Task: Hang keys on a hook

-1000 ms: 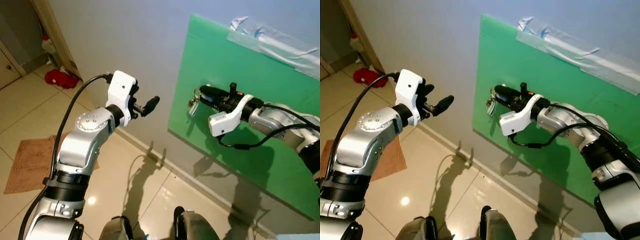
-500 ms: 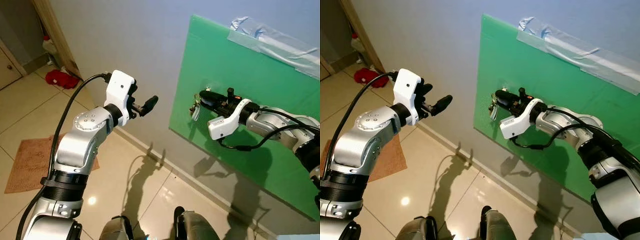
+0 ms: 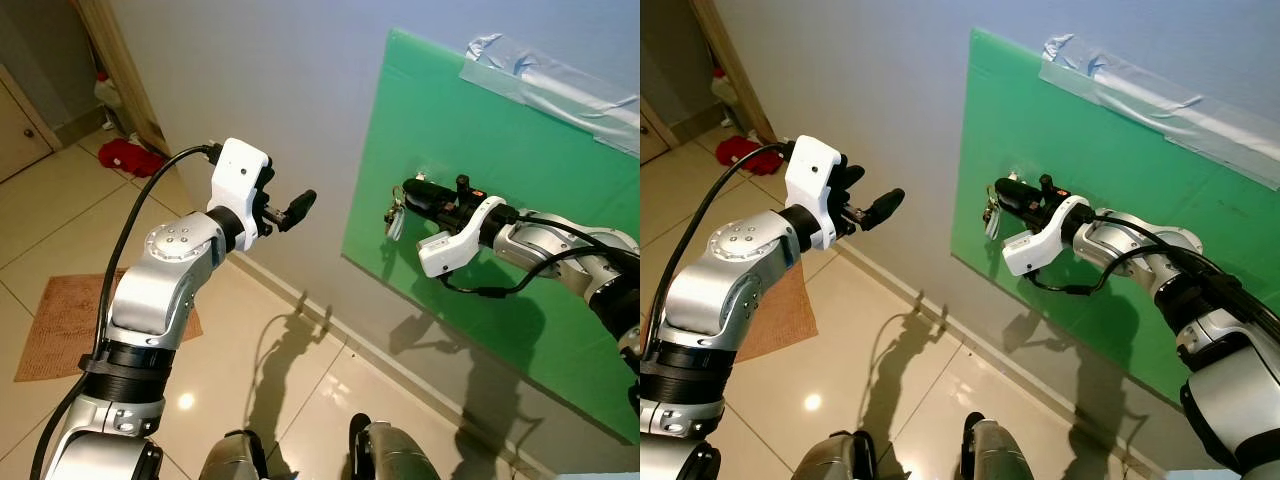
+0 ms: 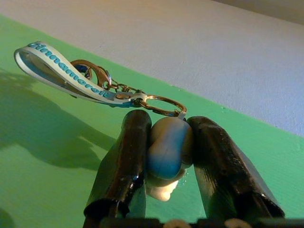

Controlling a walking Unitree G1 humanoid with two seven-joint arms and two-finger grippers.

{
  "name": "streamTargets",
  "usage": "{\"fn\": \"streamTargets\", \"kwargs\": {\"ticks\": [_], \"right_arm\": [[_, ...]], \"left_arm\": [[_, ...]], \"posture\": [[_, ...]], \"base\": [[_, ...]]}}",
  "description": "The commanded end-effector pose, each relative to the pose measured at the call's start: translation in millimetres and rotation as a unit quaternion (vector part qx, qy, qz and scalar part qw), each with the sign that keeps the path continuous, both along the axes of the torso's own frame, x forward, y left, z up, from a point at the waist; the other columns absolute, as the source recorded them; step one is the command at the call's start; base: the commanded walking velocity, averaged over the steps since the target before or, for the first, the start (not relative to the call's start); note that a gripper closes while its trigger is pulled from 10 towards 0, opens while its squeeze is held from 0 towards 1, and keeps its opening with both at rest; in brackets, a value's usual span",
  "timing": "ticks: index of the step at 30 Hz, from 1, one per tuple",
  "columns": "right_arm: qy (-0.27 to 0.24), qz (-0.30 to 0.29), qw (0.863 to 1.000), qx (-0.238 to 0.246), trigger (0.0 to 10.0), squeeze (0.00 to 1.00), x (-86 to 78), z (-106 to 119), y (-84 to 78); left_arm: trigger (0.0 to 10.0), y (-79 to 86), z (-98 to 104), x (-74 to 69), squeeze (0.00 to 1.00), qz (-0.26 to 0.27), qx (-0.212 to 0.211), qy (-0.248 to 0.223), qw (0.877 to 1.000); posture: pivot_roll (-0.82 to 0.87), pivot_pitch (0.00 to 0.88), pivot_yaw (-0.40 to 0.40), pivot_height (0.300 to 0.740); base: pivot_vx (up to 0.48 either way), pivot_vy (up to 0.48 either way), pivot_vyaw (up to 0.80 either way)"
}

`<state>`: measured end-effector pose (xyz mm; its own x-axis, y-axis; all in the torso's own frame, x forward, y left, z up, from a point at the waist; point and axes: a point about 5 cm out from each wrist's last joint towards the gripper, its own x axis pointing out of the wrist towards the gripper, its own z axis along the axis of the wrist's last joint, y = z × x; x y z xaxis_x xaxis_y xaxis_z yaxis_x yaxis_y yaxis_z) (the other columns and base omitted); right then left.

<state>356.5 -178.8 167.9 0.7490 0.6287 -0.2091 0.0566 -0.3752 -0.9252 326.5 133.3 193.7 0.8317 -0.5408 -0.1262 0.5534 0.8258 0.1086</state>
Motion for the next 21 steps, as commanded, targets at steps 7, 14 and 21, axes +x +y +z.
{"fn": "streamTargets", "kwargs": {"ticks": [7, 14, 21], "right_arm": [[-0.036, -0.02, 0.999, 0.028, 0.0, 0.0, 3.1, 20, -9.0], [-0.034, -0.019, 0.997, 0.064, 0.0, 0.0, -2.8, 26, -4.2], [-0.012, -0.029, 0.995, 0.094, 0.0, 0.0, -5.8, 23, -4.1]], "left_arm": [[10.0, -0.5, 0, -2.4, 0.0, -0.006, 0.004, 0.002, 1.0], [10.0, -0.7, 0, -2.0, 0.0, -0.007, 0.002, 0.003, 1.0], [10.0, -2.0, -1, -2.2, 0.0, -0.008, 0.0, 0.003, 1.0]], "posture": [[-0.09, 0.162, -0.007, 0.74], [-0.1, 0.163, -0.01, 0.74], [-0.1, 0.162, -0.011, 0.74]], "base": [[0.0, 0.0, 0.0], [0.0, 0.0, 0.0], [0.0, 0.0, 0.0]]}}
